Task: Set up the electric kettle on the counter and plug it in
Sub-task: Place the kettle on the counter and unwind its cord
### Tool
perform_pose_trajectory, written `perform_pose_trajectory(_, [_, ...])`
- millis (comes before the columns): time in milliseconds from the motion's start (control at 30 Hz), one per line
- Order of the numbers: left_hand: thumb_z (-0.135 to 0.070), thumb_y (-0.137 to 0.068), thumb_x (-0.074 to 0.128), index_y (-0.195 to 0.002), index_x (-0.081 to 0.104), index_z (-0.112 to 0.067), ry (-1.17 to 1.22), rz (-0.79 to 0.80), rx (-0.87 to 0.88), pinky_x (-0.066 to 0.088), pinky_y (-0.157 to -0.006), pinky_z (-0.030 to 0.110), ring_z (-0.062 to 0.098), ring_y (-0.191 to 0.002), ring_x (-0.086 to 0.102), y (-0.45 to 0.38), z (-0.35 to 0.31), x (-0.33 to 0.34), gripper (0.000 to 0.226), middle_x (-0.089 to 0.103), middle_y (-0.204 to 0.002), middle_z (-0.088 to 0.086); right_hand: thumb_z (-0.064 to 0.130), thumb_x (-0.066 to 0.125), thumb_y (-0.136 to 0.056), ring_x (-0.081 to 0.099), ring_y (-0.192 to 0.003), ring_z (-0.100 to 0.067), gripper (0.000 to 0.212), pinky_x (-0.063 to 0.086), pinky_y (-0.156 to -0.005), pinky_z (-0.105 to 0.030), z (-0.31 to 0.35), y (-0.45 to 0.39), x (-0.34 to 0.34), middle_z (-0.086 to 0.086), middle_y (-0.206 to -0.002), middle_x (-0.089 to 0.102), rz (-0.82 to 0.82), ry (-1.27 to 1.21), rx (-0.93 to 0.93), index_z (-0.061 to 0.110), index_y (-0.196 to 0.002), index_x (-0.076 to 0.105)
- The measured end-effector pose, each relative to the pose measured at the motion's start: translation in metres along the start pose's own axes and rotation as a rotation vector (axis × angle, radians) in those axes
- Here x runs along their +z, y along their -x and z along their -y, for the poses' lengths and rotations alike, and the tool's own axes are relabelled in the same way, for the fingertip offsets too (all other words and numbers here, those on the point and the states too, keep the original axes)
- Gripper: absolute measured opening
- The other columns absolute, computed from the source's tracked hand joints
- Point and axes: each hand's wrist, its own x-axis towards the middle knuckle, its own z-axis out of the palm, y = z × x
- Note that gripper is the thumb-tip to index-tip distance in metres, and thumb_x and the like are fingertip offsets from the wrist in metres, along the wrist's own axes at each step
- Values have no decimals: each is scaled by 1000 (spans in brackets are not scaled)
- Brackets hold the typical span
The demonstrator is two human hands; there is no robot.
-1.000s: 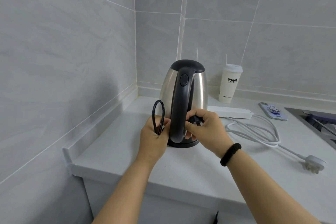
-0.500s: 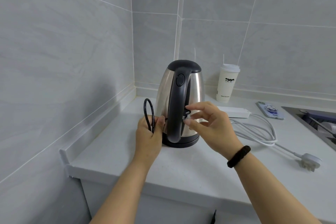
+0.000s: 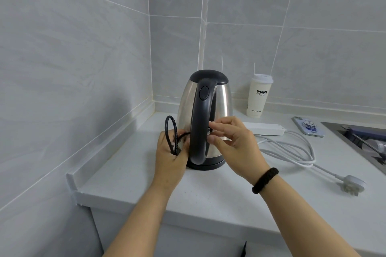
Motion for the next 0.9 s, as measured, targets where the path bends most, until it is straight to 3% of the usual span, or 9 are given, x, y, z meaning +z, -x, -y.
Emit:
perform_pose_trajectory(167, [-29, -89, 64, -91, 56, -15, -4, -28, -81, 50, -70, 29, 17, -76, 59, -2, 5, 1, 16, 58, -87, 13, 4, 58, -91, 60, -98, -7, 30, 54, -88, -24, 0, 1, 7, 7, -108, 53, 45, 28, -11, 16, -118, 67])
perform_pose_trajectory(300, [-32, -91, 60, -92, 55, -15, -7, -42, -106, 54, -70, 34, 19, -74, 62, 0, 2, 2, 18, 63, -82, 10, -4, 50, -93, 59, -99, -5, 37, 54, -88, -25, -1, 2, 12, 6, -112, 51, 50, -56, -13, 21, -116, 65])
perform_pose_trajectory(367, [-34, -92, 58, -90, 55, -17, -4, -66, -113, 54, -70, 30, 17, -74, 63, 1, 0, 2, 17, 64, -79, 5, -1, 48, -95, 59, -102, -6, 38, 54, -90, -28, -1, 3, 16, 6, -114, 51, 56, -102, -9, 25, -117, 64])
perform_pose_trajectory(500, [-34, -95, 53, -87, 52, -18, 13, -206, -155, 44, -63, 8, 9, -70, 54, -1, -4, 1, 18, 56, -75, -5, 10, 42, -99, 61, -103, -17, 31, 54, -88, -38, -4, 10, 24, 2, -112, 58, 30, -197, 18, 31, -111, 62])
perform_pose_trajectory(600, [-36, -96, 50, -91, 53, -13, 31, -249, -200, 43, -59, 7, 9, -68, 53, -2, -6, 1, 23, 55, -74, -3, 24, 40, -96, 63, -98, -21, 27, 55, -86, -39, -7, 16, 27, -3, -105, 67, 33, -267, 56, 27, -112, 62])
perform_pose_trajectory(667, [-38, -96, 50, -88, 52, -16, 62, -275, -234, 44, -59, 13, 12, -65, 51, -5, -5, 0, 23, 54, -71, -2, 28, 41, -95, 64, -94, -17, 29, 55, -84, -34, -10, 19, 28, 0, -100, 69, 21, -288, 69, 22, -113, 63])
perform_pose_trajectory(800, [-43, -96, 48, -84, 47, -19, 160, -386, -328, 40, -63, 34, 14, -61, 44, -12, 7, -6, 27, 48, -69, -2, 22, 48, -96, 65, -89, -14, 19, 52, -81, -32, -19, 21, 25, 1, -96, 70, -155, -310, 98, 21, -105, 65])
perform_pose_trajectory(900, [-33, -99, 44, -87, 44, -17, 252, -494, -425, 39, -56, 30, 13, -56, 44, -21, 9, -9, 20, 47, -69, -1, 14, 52, -95, 64, -88, -19, 14, 51, -79, -36, -31, 16, 20, 3, -93, 68, -350, -353, 197, 22, -96, 63])
